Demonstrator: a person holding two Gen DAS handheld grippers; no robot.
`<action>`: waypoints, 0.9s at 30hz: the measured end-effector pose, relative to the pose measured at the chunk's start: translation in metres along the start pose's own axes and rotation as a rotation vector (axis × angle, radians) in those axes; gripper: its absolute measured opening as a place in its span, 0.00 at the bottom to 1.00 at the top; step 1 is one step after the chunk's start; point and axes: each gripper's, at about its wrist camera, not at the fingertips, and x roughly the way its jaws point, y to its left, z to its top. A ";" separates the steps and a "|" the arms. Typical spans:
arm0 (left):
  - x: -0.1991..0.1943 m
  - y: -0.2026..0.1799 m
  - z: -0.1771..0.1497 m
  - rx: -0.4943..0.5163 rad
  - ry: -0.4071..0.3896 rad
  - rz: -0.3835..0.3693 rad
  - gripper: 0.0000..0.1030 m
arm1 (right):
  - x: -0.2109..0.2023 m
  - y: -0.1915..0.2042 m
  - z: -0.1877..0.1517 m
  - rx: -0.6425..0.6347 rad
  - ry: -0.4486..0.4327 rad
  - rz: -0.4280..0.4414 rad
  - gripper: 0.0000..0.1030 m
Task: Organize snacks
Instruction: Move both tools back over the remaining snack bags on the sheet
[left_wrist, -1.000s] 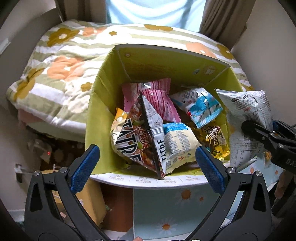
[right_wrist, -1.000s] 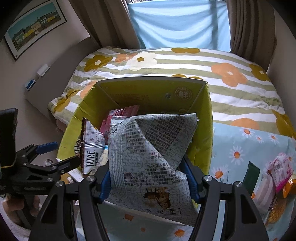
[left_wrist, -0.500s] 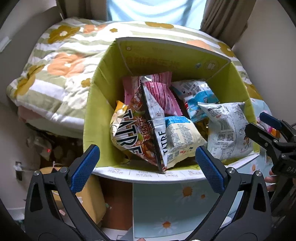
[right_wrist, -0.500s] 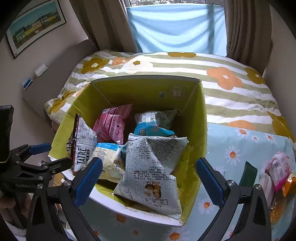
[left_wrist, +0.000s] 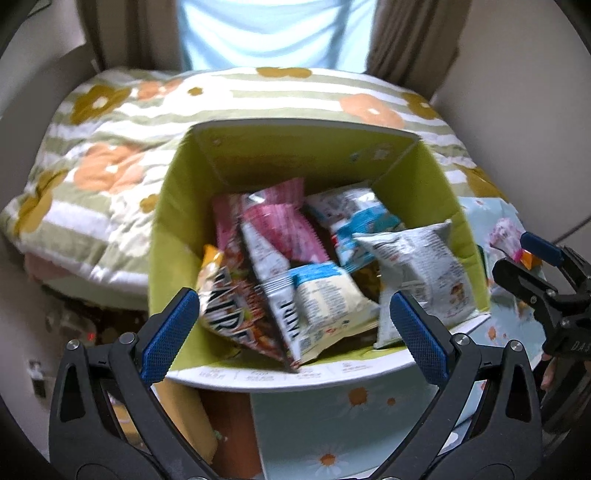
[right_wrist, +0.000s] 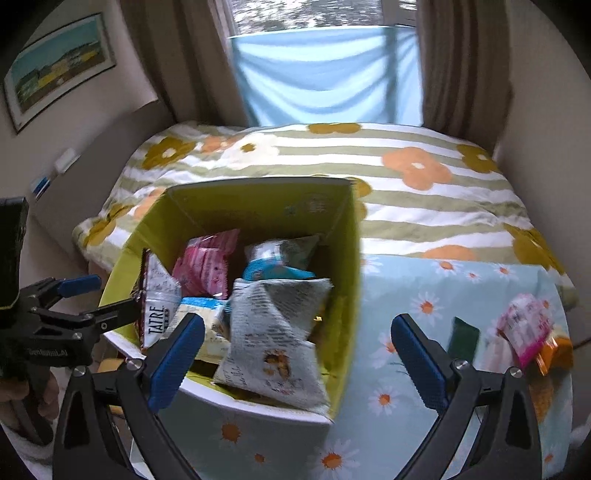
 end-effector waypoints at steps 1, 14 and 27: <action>0.000 -0.005 0.001 0.015 -0.003 -0.013 0.99 | -0.006 -0.006 -0.002 0.023 -0.007 -0.016 0.98; -0.001 -0.106 0.021 0.176 -0.034 -0.100 0.99 | -0.067 -0.113 -0.029 0.199 -0.085 -0.168 0.98; 0.043 -0.288 0.032 0.276 0.014 -0.172 0.99 | -0.097 -0.259 -0.052 0.136 -0.085 -0.216 0.98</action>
